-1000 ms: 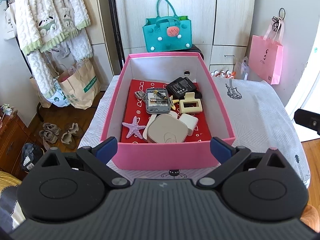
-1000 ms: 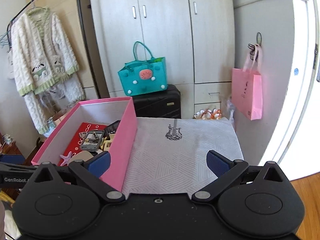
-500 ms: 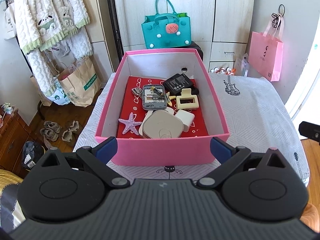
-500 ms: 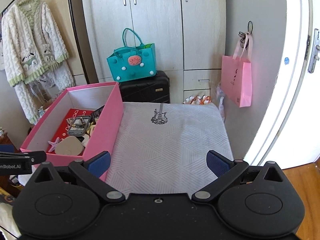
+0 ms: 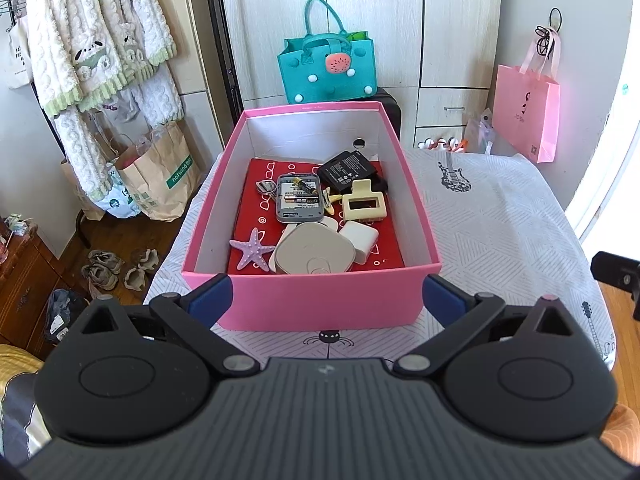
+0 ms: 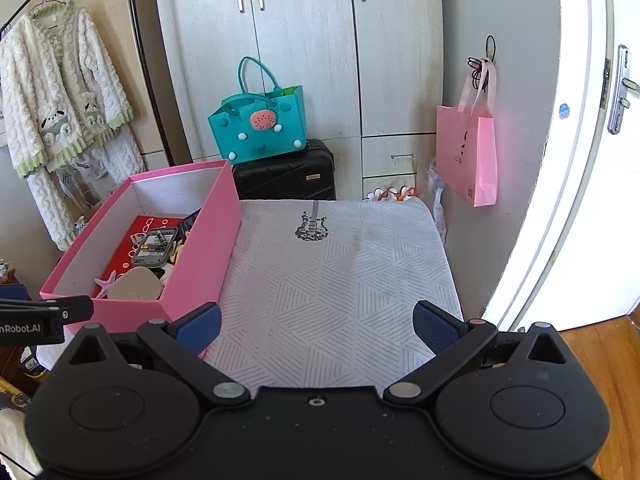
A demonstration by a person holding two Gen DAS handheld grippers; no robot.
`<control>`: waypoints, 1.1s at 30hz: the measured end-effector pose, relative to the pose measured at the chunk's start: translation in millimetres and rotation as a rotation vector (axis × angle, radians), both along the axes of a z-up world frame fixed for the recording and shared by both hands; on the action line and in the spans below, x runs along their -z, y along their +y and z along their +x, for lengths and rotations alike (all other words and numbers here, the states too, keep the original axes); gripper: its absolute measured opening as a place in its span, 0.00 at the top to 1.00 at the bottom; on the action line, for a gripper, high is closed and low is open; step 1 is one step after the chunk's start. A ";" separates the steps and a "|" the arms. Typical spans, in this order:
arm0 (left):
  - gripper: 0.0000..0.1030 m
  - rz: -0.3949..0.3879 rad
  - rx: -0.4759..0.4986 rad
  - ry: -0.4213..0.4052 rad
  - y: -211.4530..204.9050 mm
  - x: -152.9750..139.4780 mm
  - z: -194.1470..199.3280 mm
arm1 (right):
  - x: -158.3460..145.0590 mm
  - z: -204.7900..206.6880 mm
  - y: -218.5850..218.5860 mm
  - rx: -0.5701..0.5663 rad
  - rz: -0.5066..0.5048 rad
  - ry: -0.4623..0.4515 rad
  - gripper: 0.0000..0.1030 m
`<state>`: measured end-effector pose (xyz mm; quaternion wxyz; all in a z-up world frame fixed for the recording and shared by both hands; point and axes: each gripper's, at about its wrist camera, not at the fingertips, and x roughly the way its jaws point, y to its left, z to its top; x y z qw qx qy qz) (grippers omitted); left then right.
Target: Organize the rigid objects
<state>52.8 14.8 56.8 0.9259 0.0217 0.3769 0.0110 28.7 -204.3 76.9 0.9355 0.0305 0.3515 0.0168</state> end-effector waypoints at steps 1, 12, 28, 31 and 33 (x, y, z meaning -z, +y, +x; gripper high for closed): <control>0.00 0.001 0.001 0.000 -0.6 0.2 -0.2 | 0.2 -0.1 -0.3 0.000 0.001 -0.001 0.00; 0.00 0.009 -0.022 -0.012 -0.5 0.7 -1.0 | 1.7 -1.1 -1.3 -0.014 0.012 0.000 0.00; 0.00 -0.001 -0.030 0.001 2.3 2.3 -5.8 | 3.1 -5.9 4.9 -0.036 -0.010 -0.004 0.00; 0.00 -0.008 -0.025 0.001 3.0 1.9 -7.2 | 3.4 -7.8 4.2 -0.033 -0.008 -0.007 0.00; 0.00 -0.003 -0.025 -0.001 2.2 2.6 -8.0 | 3.5 -8.0 3.8 -0.029 -0.010 -0.006 0.00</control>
